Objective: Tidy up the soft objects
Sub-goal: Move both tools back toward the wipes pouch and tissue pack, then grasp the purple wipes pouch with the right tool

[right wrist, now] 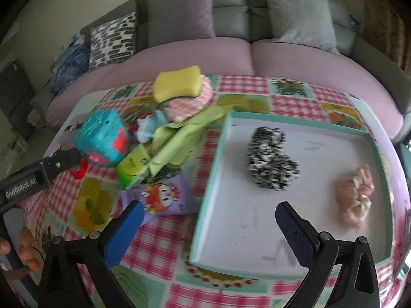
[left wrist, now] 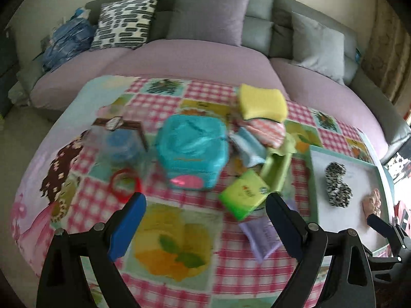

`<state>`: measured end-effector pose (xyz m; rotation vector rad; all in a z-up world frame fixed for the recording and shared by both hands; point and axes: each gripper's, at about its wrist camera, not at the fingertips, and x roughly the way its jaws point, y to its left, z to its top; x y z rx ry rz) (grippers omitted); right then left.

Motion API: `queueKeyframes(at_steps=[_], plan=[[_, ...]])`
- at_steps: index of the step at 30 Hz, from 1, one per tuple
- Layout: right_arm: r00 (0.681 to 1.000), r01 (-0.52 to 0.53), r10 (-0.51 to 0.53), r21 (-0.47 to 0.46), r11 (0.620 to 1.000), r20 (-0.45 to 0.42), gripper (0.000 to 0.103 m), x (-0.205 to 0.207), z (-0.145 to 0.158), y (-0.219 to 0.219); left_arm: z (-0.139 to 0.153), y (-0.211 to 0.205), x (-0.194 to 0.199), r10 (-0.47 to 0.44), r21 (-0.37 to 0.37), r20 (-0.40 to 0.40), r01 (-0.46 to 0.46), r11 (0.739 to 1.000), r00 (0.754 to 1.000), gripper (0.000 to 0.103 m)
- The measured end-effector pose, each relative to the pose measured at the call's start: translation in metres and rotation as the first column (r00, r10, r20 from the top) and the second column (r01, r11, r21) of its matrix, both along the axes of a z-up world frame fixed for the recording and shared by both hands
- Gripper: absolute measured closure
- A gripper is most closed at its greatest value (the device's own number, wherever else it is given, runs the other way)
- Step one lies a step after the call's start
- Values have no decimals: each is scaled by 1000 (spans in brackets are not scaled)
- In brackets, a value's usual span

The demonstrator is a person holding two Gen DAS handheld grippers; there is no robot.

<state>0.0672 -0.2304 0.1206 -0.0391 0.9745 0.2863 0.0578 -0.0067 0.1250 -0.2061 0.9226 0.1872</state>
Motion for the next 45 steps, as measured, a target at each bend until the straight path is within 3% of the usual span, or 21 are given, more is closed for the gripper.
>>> queueKeyframes(at_steps=[15, 23, 28, 41, 45], plan=[[984, -136, 131, -38, 990, -120, 0, 12, -42, 73, -24, 69, -7, 120, -31, -76, -122, 992, 990, 9], [974, -165, 150, -80, 983, -167, 0, 20, -64, 88, -56, 63, 11, 58, -76, -156, -71, 995, 986, 9], [970, -181, 160, -104, 978, -183, 0, 26, -75, 97, -72, 55, 20, 39, -63, -210, -54, 997, 977, 9], [968, -202, 177, -131, 971, -180, 0, 36, -93, 110, -79, 53, 23, 47, -60, -228, -62, 996, 973, 9], [970, -192, 170, -122, 974, -171, 10, 38, -92, 108, -78, 54, 25, 42, -58, -225, -57, 997, 973, 9]])
